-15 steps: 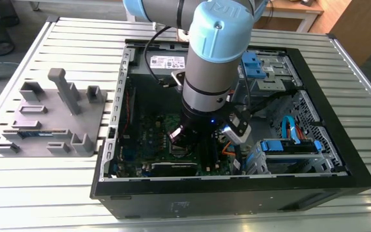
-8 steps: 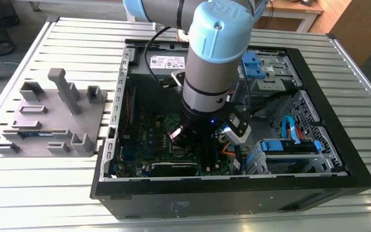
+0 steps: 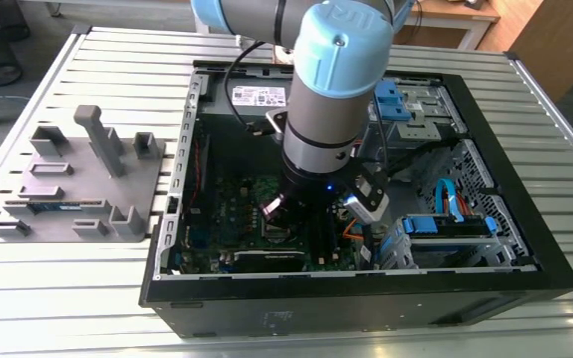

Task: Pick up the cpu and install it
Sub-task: 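Install the first cpu locking lever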

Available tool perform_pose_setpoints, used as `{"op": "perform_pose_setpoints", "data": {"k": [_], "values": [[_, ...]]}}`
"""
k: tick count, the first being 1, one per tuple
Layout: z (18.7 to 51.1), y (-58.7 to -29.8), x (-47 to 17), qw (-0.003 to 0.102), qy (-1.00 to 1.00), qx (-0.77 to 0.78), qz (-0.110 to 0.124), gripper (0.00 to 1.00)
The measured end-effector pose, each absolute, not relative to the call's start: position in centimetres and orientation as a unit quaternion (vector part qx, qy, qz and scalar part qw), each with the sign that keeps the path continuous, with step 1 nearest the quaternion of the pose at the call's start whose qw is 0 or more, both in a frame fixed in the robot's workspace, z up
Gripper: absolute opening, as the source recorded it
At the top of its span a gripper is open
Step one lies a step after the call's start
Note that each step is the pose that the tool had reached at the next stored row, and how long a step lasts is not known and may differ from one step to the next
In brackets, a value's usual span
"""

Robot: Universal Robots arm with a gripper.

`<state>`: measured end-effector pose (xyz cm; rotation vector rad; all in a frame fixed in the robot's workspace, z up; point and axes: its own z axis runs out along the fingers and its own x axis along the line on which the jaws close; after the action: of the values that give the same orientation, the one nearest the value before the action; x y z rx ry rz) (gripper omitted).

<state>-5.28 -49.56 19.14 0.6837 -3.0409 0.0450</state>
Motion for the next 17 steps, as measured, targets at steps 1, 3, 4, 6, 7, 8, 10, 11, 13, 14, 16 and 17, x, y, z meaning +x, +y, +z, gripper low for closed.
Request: {"op": "perform_pose_setpoints", "data": {"k": [1, 3, 4, 6, 7, 8, 10, 11, 13, 14, 16, 17], "values": [[19.13, -49.56, -5.26, 0.012, -0.975, 0.219, 0.014, 0.11], [19.12, -49.56, -5.26, 0.012, -0.975, 0.219, 0.014, 0.11], [19.11, -49.56, -5.25, 0.012, -0.975, 0.219, 0.014, 0.11], [19.10, -49.59, -5.25, 0.012, -0.975, 0.219, 0.014, 0.11], [19.09, -49.64, -5.25, 0.012, -0.975, 0.219, 0.014, 0.11], [19.10, -49.70, -5.25, 0.012, -0.975, 0.219, 0.014, 0.11], [19.11, -49.83, -5.25, 0.012, -0.975, 0.219, 0.014, 0.11], [19.11, -49.89, -5.25, 0.012, -0.975, 0.219, 0.014, 0.11], [19.11, -49.99, -5.25, 0.012, -0.975, 0.219, 0.014, 0.11], [19.11, -50.04, -5.25, 0.012, -0.975, 0.219, 0.014, 0.11], [19.10, -50.13, -5.25, 0.012, -0.975, 0.219, 0.014, 0.11], [19.08, -50.18, -5.25, 0.012, -0.975, 0.219, 0.014, 0.11]]}}
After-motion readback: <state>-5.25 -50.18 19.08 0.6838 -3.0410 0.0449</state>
